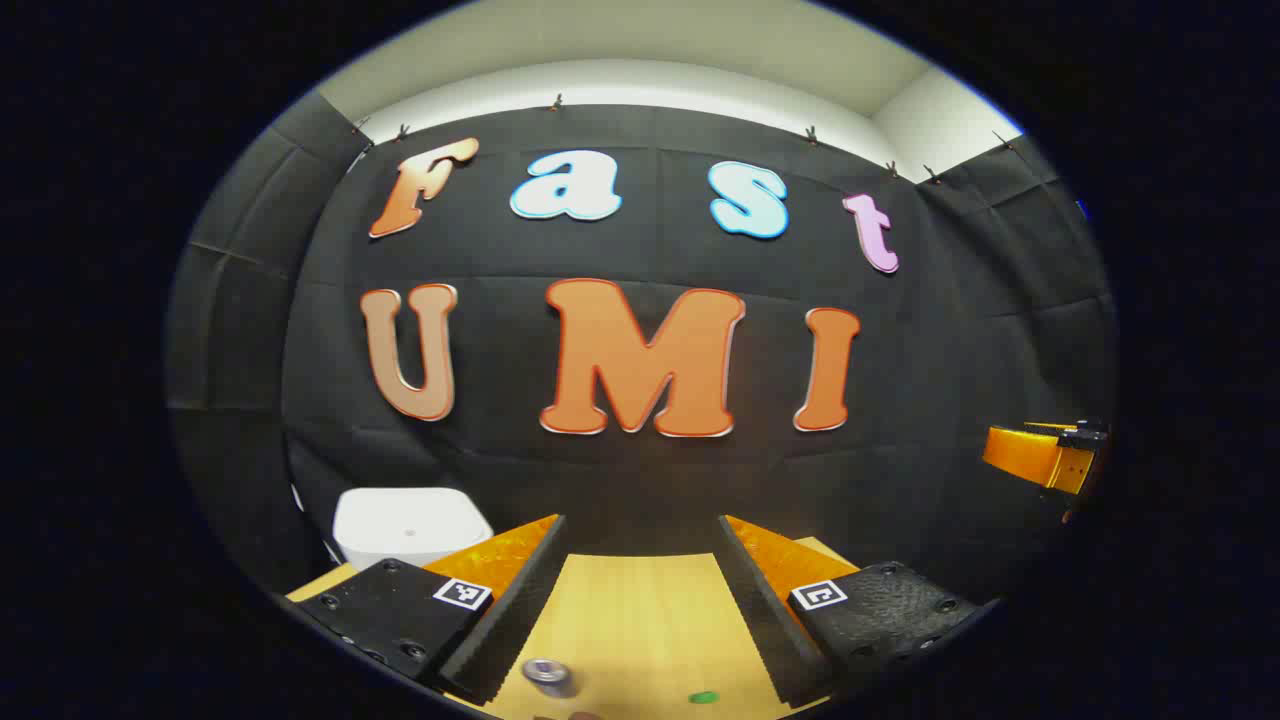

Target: Press the lid of the desktop garbage bin to open it, pick up the crumpled paper on the desktop and throw it into the bin, then pick up the pop can on the desktop and drop it into the bin, and finally close the garbage bin lid.

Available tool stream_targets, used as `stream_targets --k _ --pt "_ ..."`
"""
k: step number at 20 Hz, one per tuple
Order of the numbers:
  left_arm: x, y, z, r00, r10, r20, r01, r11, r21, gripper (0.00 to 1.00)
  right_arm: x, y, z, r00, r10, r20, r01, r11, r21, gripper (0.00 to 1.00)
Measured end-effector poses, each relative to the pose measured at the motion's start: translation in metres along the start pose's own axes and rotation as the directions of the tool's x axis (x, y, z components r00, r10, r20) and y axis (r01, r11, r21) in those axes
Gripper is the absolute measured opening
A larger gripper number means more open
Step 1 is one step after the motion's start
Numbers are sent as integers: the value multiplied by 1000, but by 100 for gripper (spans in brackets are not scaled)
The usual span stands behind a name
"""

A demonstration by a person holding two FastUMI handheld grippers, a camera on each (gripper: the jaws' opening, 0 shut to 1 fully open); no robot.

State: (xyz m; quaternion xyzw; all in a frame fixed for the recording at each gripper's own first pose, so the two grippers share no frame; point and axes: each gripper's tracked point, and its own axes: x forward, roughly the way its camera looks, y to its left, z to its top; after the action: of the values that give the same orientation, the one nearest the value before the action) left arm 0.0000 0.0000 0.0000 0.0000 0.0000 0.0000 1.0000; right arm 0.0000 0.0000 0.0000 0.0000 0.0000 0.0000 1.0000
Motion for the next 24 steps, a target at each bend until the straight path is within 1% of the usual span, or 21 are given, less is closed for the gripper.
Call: stream_targets --k 1,2,5,7,9,11,13,17,20,22,24 --pt "-2 19 0 1000 10 -3 -10 1000 9 93 1 18 -5 1000 12 -8 -12 1000 -1 100" --pt "-4 40 -1 1000 20 -4 -20 1000 12 94 1 35 -10 1000 24 -12 -24 1000 -2 94" --pt "-5 84 -2 999 33 1 -33 999 3 94 -6 74 -20 1000 25 1 -25 1000 -7 94" --pt "-6 106 -3 999 37 2 -37 999 24 94 -5 94 -25 1000 21 16 -21 1000 7 94" --pt "-5 122 3 999 44 16 -45 999 24 94 -6 108 -37 1000 12 -5 -12 1000 -8 94" --pt "-3 126 2 999 44 23 -44 999 5 94 -4 112 -41 1000 7 -12 -7 1000 -31 94" --pt "0 126 -2 999 30 10 -30 1000 9 93 -3 115 -49 999 22 -31 -23 1000 -17 94" --pt "10 122 3 999 27 18 -27 999 23 93 4 105 -50 998 28 -47 -29 999 -16 94" --pt "12 119 2 999 55 4 -55 998 15 94 12 99 -45 997 59 -57 -59 998 -10 94" --pt "9 120 3 996 88 8 -88 996 -9 94 18 93 -40 996 76 -48 -77 997 -29 94" --pt "7 122 4 992 125 12 -125 992 -24 94 25 92 -43 992 112 -58 -113 993 -25 94"
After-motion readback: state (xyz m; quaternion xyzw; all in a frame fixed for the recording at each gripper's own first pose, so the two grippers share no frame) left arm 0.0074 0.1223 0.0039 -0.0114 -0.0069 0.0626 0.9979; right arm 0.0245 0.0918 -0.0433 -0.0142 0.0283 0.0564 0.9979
